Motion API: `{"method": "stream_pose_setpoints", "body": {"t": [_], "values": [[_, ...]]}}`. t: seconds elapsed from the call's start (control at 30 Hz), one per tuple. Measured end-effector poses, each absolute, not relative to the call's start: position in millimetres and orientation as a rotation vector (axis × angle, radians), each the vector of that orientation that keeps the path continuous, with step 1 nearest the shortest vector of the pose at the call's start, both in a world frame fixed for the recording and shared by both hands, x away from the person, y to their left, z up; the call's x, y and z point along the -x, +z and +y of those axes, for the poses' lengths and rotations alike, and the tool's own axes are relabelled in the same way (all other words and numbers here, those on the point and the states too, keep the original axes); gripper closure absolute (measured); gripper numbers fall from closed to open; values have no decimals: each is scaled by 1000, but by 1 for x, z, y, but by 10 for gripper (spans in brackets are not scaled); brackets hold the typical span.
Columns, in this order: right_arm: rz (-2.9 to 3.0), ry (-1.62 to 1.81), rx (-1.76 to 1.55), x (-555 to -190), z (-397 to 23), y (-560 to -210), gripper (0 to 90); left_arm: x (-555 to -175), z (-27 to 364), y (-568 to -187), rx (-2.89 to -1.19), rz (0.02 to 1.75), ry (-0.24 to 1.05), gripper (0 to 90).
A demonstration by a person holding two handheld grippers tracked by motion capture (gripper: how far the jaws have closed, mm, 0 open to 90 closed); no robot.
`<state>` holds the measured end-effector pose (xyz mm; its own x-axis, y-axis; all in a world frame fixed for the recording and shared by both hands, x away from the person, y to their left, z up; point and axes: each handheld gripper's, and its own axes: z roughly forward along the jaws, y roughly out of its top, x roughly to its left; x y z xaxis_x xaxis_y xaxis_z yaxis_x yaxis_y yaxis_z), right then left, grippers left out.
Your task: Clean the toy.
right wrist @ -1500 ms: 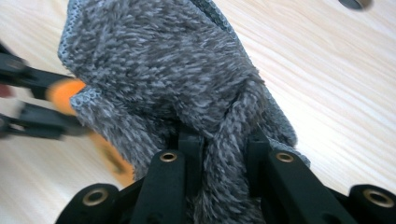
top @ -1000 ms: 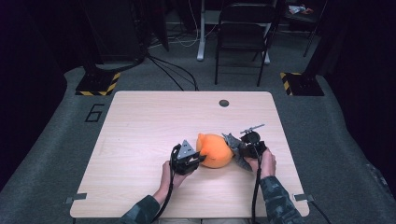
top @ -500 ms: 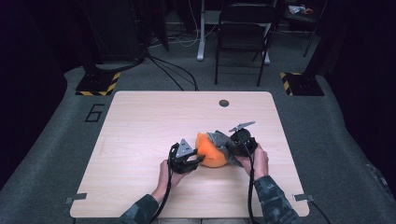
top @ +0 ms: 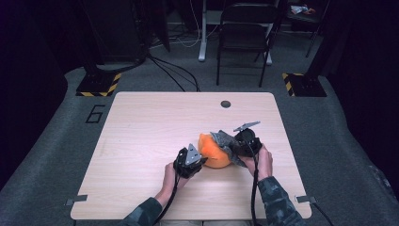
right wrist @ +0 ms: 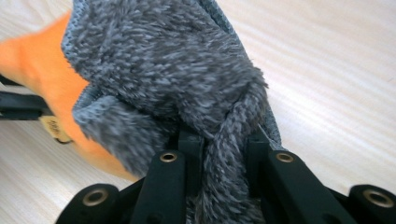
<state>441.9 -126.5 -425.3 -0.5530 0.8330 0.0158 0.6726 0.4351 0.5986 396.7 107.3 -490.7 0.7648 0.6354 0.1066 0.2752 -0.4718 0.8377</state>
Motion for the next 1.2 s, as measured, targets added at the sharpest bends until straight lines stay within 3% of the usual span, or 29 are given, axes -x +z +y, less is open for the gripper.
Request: {"method": "stream_pose_setpoints", "body": {"t": [0.23, 0.4, 1.2], "values": [[2409, 927, -1182, -428, -103, -398, 754, -394, 108, -481, -2014, 740, 434, 806], [2430, 861, -1118, -426, -84, -408, 755, -393, 106, -483, -2044, 726, 439, 804], [2397, 726, -1503, -463, -155, -469, 754, -399, 112, -489, -2020, 732, 405, 799]]}}
